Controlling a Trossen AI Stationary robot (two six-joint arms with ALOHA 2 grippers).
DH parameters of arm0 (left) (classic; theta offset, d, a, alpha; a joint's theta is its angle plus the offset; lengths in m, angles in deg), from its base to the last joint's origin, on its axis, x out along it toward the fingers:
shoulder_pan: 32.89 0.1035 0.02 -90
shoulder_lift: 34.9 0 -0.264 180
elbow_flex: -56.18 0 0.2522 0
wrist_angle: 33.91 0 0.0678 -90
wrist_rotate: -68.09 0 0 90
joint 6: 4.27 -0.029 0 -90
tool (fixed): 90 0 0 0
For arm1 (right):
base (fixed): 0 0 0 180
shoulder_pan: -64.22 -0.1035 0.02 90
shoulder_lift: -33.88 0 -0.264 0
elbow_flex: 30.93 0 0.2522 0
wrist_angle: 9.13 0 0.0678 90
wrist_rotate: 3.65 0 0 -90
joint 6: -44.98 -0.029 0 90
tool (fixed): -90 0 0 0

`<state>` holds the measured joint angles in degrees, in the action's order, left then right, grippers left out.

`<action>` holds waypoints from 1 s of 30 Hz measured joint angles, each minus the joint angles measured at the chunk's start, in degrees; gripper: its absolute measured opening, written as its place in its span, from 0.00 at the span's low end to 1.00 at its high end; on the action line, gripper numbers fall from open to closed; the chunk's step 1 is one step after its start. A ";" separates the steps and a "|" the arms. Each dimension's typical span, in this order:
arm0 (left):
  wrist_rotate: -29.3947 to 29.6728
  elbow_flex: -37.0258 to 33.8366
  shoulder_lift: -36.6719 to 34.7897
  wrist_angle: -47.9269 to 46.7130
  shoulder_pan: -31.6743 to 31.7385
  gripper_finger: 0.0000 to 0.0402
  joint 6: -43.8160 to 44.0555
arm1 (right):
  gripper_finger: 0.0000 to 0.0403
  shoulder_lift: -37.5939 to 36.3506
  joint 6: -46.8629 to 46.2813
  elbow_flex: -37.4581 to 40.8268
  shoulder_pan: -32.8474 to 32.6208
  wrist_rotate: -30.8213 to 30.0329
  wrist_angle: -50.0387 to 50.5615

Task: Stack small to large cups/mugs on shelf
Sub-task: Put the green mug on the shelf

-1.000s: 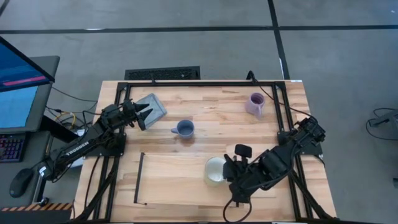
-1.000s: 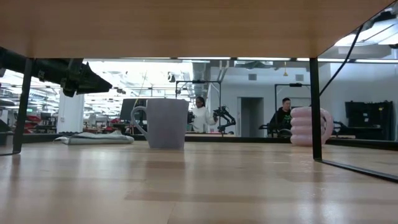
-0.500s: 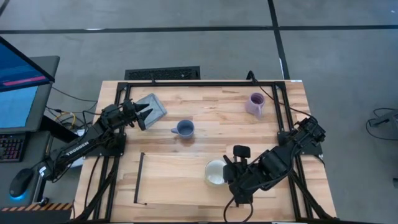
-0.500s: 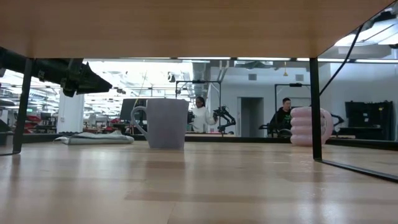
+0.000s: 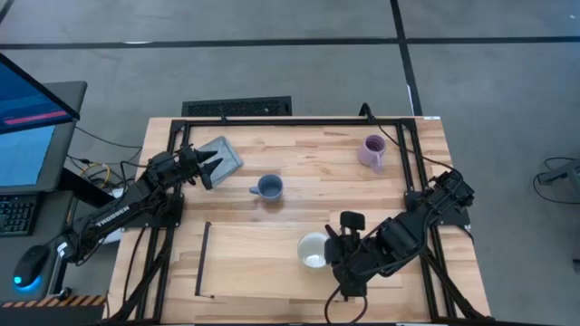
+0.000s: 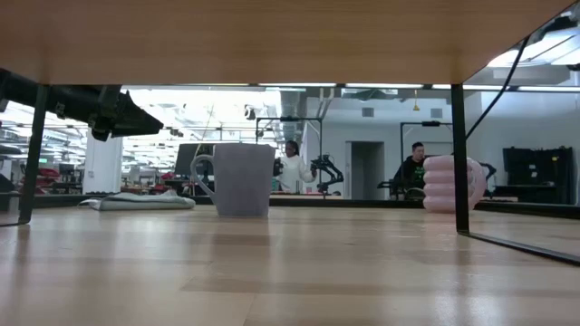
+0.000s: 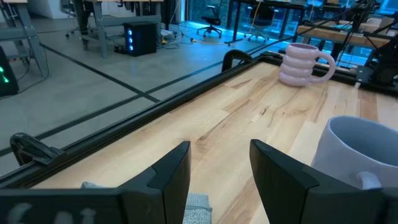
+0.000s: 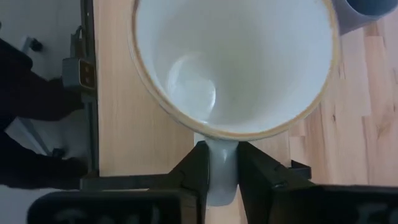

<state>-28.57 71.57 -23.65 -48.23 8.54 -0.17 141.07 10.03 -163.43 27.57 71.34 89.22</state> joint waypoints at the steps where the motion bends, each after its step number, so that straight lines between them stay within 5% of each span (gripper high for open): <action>1: 0.00 0.00 -0.01 0.00 0.00 0.39 0.00 | 0.23 0.01 -0.56 0.00 0.01 -0.05 -0.03; 30: 0.00 0.00 0.01 0.00 0.00 0.39 0.00 | 0.24 0.01 -1.08 0.00 0.49 0.38 -1.28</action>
<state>-28.57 71.57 -23.64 -48.23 8.54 -0.17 141.07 8.95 -163.43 28.06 71.71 87.94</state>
